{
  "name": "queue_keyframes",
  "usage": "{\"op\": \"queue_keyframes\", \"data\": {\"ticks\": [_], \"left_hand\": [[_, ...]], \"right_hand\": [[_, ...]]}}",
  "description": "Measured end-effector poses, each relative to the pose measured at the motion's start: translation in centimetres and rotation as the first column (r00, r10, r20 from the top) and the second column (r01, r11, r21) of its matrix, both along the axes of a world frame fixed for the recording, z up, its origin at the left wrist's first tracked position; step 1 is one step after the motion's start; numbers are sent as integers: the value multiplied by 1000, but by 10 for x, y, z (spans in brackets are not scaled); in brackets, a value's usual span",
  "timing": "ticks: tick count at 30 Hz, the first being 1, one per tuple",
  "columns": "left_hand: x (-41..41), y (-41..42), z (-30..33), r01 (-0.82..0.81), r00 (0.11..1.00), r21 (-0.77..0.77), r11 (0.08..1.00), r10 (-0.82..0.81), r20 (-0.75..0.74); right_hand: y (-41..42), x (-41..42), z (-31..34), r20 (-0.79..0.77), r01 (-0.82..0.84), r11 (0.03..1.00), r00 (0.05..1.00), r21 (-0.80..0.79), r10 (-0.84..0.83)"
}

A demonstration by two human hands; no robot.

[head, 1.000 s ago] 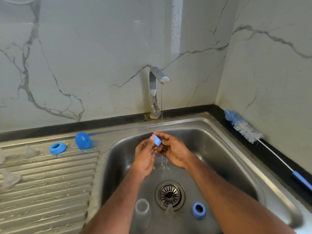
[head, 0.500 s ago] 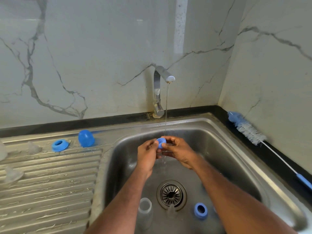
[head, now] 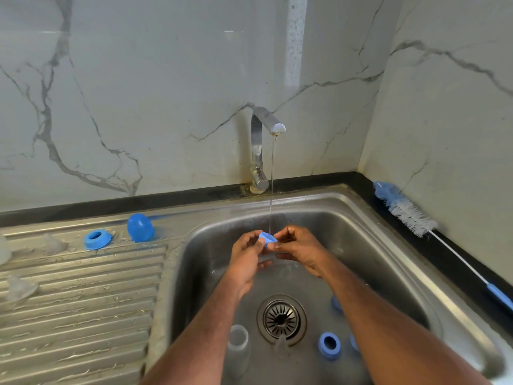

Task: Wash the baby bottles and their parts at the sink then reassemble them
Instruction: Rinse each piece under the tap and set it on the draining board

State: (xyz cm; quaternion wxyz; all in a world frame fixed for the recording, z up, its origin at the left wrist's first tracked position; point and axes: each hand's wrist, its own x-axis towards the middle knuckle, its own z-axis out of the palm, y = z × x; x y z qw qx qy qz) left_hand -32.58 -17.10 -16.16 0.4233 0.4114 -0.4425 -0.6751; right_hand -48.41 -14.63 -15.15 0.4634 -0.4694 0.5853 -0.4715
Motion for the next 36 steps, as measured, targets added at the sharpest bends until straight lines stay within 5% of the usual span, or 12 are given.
{"op": "queue_keyframes", "data": {"ticks": [5, 10, 16, 21, 25, 36], "left_hand": [[-2, 2, 3, 49, 986, 153, 987, -23, -166], [-2, 4, 5, 49, 975, 97, 994, -27, -221], [-3, 6, 10, 52, 961, 121, 991, -16, -275], [-8, 5, 11, 23, 965, 193, 981, 29, -260], [-8, 9, 9, 64, 990, 217, 974, -35, -137], [-5, 8, 8, 144, 988, 188, 972, -130, -87]], "right_hand": [[-4, 4, -10, -510, -123, 974, 860, -191, 9], [-2, 0, -7, -723, -250, 941, 691, -230, 7], [-3, 4, 1, -624, -141, 930, 774, -338, -110], [-5, 7, -1, -442, -98, 954, 896, -285, -40], [-4, 11, 0, -475, -110, 966, 880, -232, -14], [-1, 5, 7, -439, -138, 988, 894, -72, 93]]}}
